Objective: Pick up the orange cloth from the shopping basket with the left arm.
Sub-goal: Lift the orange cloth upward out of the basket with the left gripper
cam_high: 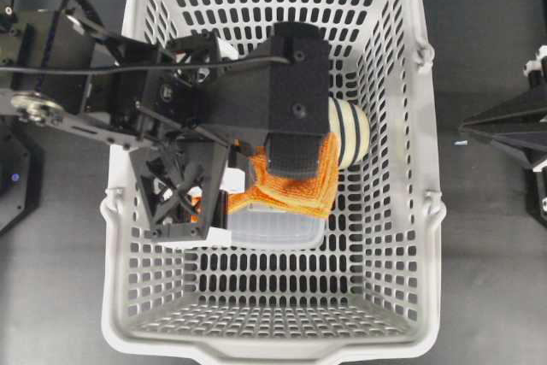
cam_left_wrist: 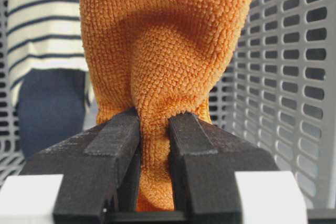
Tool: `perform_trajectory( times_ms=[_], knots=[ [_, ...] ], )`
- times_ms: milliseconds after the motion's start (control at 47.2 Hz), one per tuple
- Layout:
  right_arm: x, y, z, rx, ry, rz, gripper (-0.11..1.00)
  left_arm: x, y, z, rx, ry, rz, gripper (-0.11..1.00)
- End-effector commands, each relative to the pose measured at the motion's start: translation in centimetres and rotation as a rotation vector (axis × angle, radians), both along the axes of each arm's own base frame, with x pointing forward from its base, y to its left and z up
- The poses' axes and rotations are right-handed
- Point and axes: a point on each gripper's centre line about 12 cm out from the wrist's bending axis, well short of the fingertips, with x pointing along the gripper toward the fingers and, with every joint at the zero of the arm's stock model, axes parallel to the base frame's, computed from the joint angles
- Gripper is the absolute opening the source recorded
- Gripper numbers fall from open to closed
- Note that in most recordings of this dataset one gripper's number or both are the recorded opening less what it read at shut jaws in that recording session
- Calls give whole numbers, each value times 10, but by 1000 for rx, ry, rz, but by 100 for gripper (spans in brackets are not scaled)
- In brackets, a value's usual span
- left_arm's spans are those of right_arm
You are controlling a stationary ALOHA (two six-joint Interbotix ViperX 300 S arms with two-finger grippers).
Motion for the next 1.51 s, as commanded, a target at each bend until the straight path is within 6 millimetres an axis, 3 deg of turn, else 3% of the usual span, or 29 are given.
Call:
perform_trajectory(
  times_ms=[0, 1484],
  knots=[
    [1, 0, 4, 5, -17, 1, 0, -6, 2, 17, -4, -47, 4, 12],
    [1, 1, 4, 5, -21, 2, 0, -4, 9, 10, -1, -26, 22, 12]
  ],
)
